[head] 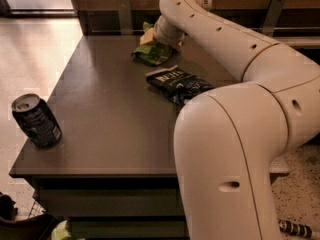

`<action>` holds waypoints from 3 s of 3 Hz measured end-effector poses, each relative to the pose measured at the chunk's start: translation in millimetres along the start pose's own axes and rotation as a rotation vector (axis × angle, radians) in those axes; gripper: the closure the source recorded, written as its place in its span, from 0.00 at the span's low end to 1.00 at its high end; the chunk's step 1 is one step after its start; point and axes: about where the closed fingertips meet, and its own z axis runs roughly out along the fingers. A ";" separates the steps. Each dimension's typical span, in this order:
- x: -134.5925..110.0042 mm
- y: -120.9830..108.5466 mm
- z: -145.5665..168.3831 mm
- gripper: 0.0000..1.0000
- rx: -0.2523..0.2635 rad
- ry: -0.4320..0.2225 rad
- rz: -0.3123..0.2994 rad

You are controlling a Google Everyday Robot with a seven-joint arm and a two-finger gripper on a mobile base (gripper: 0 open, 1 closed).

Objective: Move green rice chip bag near pepsi can

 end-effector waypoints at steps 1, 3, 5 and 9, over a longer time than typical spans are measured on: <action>-3.1 1.1 -3.7 0.72 0.000 0.000 0.000; -3.6 1.6 -4.3 1.00 0.000 0.001 0.000; -3.9 1.6 -4.7 1.00 0.000 0.001 0.000; -4.0 1.6 -4.9 1.00 0.000 0.001 0.000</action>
Offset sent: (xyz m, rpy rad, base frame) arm 0.0000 0.0000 0.0054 0.0000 0.0001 0.0000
